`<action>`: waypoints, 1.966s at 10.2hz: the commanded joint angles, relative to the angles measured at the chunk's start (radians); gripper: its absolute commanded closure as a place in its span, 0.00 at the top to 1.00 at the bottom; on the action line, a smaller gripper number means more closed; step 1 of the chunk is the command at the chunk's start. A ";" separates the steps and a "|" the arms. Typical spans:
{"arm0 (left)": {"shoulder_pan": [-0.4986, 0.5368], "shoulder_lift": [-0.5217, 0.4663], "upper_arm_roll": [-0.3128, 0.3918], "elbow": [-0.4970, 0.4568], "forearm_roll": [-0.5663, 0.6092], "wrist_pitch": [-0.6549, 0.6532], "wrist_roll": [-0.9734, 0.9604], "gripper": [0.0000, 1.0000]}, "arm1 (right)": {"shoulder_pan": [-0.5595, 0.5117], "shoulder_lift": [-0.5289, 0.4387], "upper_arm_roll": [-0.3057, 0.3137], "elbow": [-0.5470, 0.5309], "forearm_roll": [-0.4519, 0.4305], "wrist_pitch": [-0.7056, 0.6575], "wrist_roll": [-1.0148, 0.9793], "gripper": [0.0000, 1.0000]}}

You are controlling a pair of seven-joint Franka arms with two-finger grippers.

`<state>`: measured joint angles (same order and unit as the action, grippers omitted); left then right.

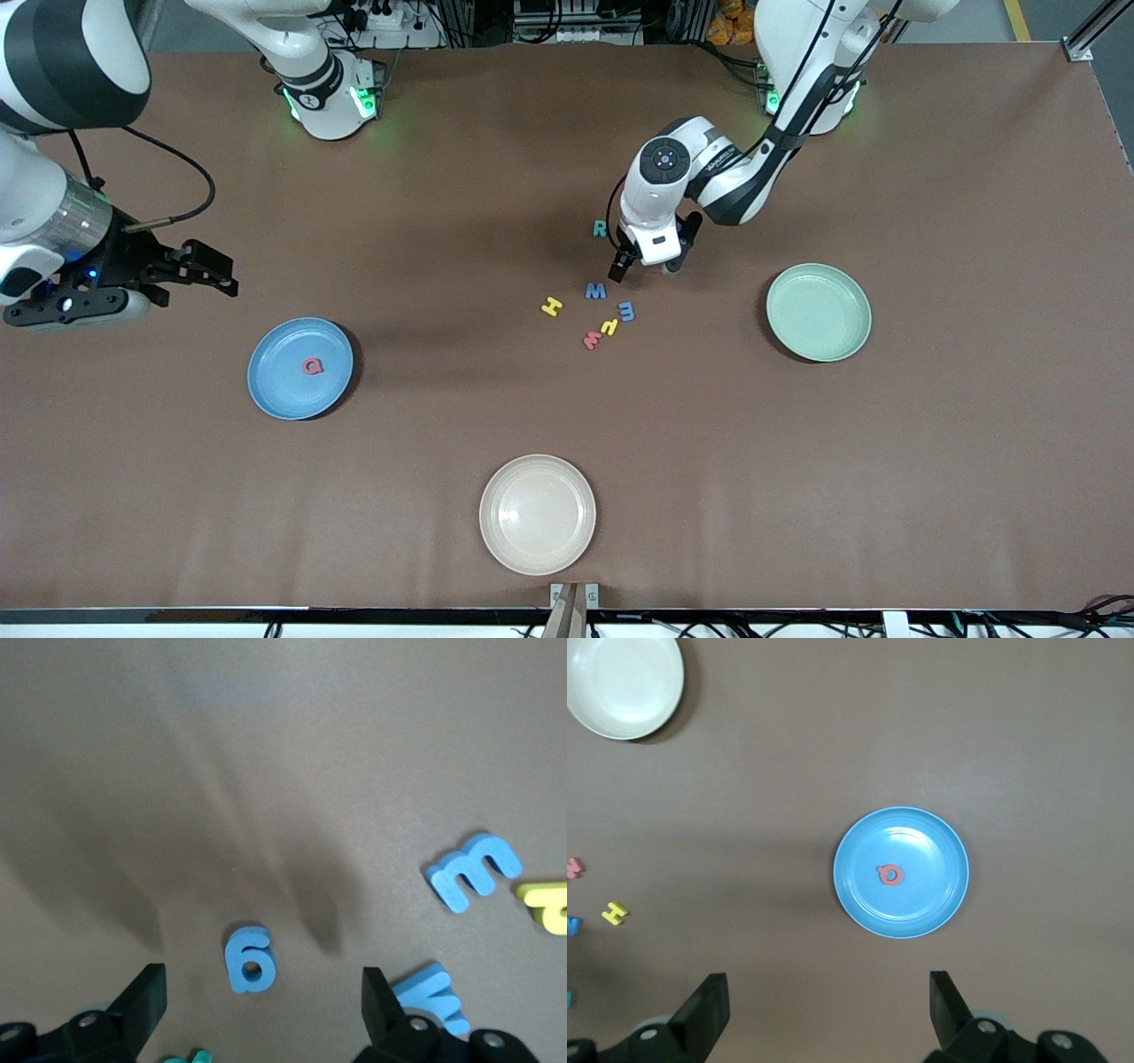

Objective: Sort uppercase to blue plate, lowercase to green plate
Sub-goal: 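Lower the left gripper over the blue 6 while the right gripper withdraws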

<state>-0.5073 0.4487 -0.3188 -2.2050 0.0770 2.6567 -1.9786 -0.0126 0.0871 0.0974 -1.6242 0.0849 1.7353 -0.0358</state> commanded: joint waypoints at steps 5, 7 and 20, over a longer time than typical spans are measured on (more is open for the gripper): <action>-0.004 0.047 0.004 -0.004 0.204 0.048 -0.212 0.85 | -0.006 -0.047 -0.002 0.050 0.081 -0.056 -0.015 1.00; -0.004 0.047 0.003 -0.001 0.204 0.048 -0.216 0.85 | -0.007 -0.075 -0.004 0.050 0.081 -0.057 -0.013 1.00; -0.039 0.054 0.004 0.008 0.234 0.046 -0.244 0.53 | -0.041 -0.031 -0.001 0.038 0.013 -0.071 -0.016 1.00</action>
<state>-0.5371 0.4921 -0.3210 -2.1991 0.2647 2.6954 -2.1836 -0.0194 0.0394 0.0818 -1.5922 0.1051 1.6696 -0.0371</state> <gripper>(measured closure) 0.449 0.000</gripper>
